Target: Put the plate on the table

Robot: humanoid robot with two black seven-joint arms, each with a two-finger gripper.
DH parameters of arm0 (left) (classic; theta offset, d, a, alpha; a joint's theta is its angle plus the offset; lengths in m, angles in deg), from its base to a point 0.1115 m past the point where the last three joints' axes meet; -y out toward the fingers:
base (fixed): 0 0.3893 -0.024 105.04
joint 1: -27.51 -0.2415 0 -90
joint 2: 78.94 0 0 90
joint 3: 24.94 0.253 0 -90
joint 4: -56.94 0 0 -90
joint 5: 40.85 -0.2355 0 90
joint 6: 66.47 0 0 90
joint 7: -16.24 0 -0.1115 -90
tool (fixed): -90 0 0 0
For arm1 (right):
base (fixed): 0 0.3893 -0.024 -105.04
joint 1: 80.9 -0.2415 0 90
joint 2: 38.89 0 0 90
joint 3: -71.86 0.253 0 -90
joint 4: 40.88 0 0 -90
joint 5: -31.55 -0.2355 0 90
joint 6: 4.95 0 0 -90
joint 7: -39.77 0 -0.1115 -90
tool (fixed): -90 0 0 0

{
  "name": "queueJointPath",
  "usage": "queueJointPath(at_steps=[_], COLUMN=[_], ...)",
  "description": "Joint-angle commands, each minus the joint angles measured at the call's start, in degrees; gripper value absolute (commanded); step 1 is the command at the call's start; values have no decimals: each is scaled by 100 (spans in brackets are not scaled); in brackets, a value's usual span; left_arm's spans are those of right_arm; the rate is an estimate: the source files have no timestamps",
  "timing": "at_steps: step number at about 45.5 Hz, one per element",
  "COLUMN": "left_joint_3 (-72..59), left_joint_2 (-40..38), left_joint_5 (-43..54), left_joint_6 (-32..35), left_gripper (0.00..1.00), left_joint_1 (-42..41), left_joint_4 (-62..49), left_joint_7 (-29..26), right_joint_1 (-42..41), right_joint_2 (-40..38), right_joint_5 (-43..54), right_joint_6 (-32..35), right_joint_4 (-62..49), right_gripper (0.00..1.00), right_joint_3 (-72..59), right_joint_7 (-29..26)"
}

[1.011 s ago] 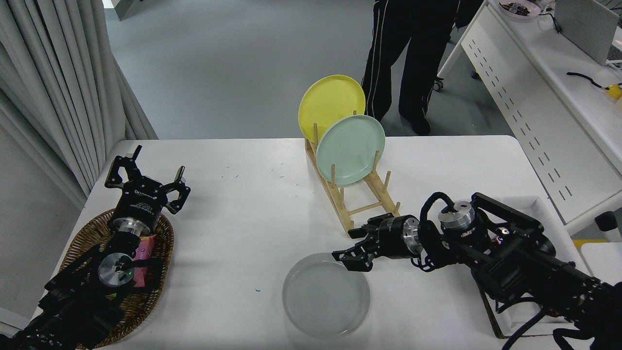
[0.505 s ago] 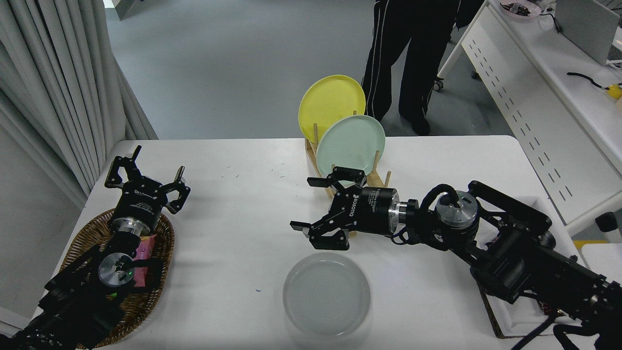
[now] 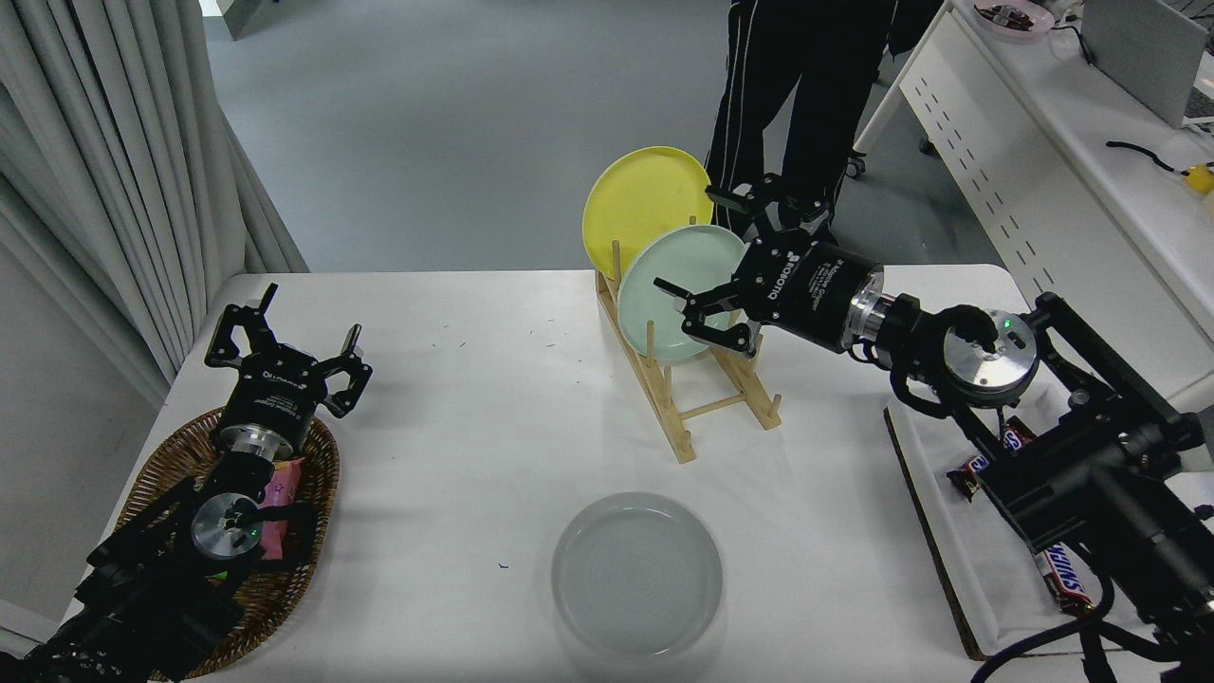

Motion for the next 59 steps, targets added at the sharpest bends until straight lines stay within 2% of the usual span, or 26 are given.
queueJointPath(at_steps=[1, 6, 9, 18, 26, 34, 48, 59], left_joint_3=[0, 0, 0, 0, 0, 0, 0, 0], left_joint_2=[0, 0, 0, 0, 0, 0, 0, 0], left_joint_5=[-1, -1, -1, -1, -1, -1, -1, -1], left_joint_6=[0, 0, 0, 0, 0, 0, 0, 0], left_gripper=[100, 100, 100, 100, 100, 100, 100, 100], left_joint_1=[-1, -1, -1, -1, -1, -1, -1, -1], left_joint_4=[0, 0, 0, 0, 0, 0, 0, 0], left_joint_7=[0, 0, 0, 0, 0, 0, 0, 0], right_joint_1=[611, 945, 1138, 1613, 1850, 1868, 1596, 1508], right_joint_2=[6, 32, 67, 146, 164, 190, 304, 313], right_joint_5=[1160, 1441, 1459, 1468, 1468, 1354, 1011, 985], right_joint_6=[-363, -354, -302, 664, 876, 1886, 2326, 2361], right_joint_4=[52, 52, 61, -27, -553, -1485, -2531, -2672], right_gripper=[100, 100, 100, 100, 100, 100, 100, 100], right_joint_3=[480, 498, 489, 559, 910, 1043, 1122, 1078], right_joint_7=[1525, 2342, 2563, 2669, 2932, 3091, 3249, 3249])
